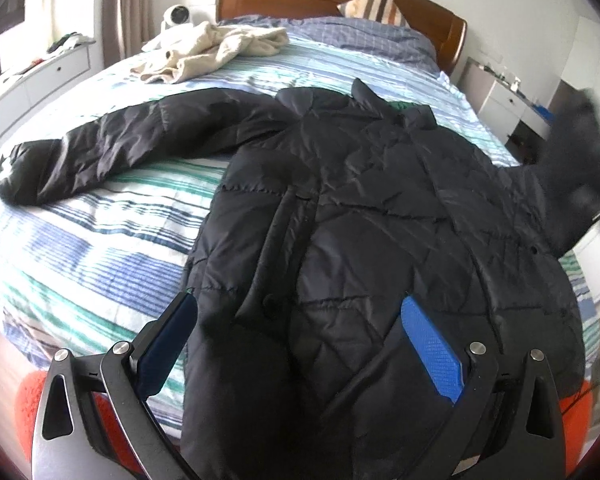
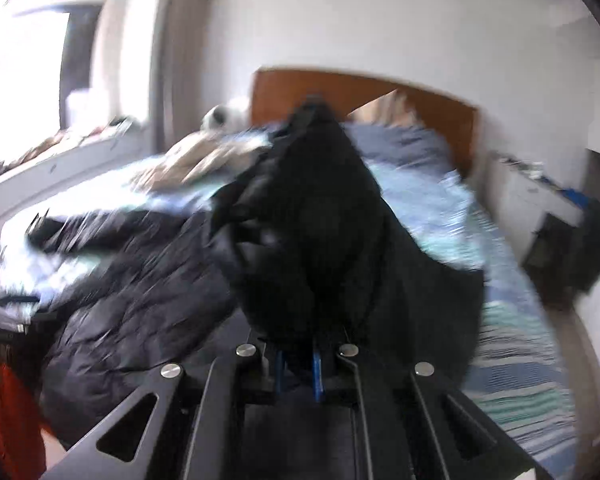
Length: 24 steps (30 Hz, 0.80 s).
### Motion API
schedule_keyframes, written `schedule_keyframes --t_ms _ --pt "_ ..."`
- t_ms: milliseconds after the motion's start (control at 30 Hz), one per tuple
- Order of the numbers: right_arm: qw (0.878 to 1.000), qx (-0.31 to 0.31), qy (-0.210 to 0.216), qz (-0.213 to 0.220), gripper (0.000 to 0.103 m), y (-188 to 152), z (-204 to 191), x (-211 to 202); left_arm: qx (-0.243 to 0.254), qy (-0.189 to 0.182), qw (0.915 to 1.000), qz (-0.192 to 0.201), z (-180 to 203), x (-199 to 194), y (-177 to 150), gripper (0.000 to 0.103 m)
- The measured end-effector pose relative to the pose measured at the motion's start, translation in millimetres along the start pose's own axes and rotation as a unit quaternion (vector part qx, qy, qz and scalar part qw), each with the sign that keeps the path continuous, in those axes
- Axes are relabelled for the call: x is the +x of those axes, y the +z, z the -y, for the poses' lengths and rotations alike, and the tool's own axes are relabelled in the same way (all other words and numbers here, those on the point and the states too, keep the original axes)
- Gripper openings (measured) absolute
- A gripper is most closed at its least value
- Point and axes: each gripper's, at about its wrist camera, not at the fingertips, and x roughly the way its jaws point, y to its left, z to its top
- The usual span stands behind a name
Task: Fold large clothes
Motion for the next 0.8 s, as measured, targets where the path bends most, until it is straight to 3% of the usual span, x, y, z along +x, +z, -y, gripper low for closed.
schedule_keyframes --t_ms 100,233,267,300,367,533,633,700,733,800 --pt "0.998 0.006 0.028 -0.049 0.01 -32 -39 35 -0.004 -0.005 1.0 -0.004 -3 -2 -1 0.102" --pt "0.992 0.026 0.054 -0.108 0.019 -56 -48 60 0.023 0.006 0.9997 -0.01 4 -1 -1 0.102" --pt "0.992 0.028 0.068 -0.102 0.029 -58 -50 56 0.03 0.009 0.9995 -0.01 7 0 -1 0.102" --pt "0.991 0.033 0.087 -0.1 0.061 -61 -53 54 0.038 0.011 0.9991 -0.012 12 1 0 0.102" --pt "0.982 0.045 0.156 -0.095 0.103 -66 -57 43 0.047 -0.001 0.9987 -0.017 23 5 3 0.102" --pt "0.987 -0.025 0.145 -0.06 0.103 -70 -75 3 0.033 -0.095 0.9943 -0.033 53 12 22 0.102" --pt "0.988 0.019 0.145 -0.044 0.103 -78 -55 -30 0.042 -0.146 0.987 -0.051 78 31 36 0.101" --pt "0.987 0.057 0.144 -0.041 0.103 -83 -37 -48 0.052 -0.143 0.9866 -0.059 93 48 42 0.099" --pt "0.986 0.081 0.142 -0.035 0.103 -88 -26 -59 0.055 -0.139 0.9865 -0.066 102 59 44 0.096" --pt "0.983 0.122 0.132 -0.02 0.103 -96 -7 -80 0.064 -0.142 0.9837 -0.091 116 79 45 0.067"
